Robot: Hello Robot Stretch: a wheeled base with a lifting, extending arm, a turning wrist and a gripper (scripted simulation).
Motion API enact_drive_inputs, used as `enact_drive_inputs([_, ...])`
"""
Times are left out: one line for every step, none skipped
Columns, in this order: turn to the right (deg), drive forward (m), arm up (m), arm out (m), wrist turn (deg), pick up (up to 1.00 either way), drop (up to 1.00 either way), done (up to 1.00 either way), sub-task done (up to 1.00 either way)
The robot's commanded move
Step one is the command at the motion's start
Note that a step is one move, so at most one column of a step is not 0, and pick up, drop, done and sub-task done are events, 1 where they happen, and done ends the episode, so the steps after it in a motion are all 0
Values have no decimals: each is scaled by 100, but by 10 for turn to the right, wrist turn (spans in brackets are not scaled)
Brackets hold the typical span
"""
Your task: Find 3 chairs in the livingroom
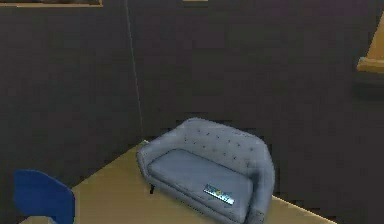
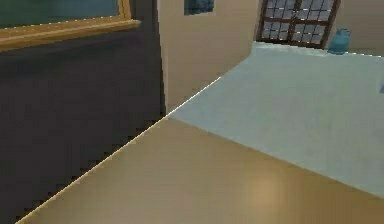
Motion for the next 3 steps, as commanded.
enact_drive_inputs([0,60,0,0,0,0,0,0,0])
enact_drive_inputs([-240,0,0,0,0,0,0,0,0])
enact_drive_inputs([0,35,0,0,0,0,0,0,0])
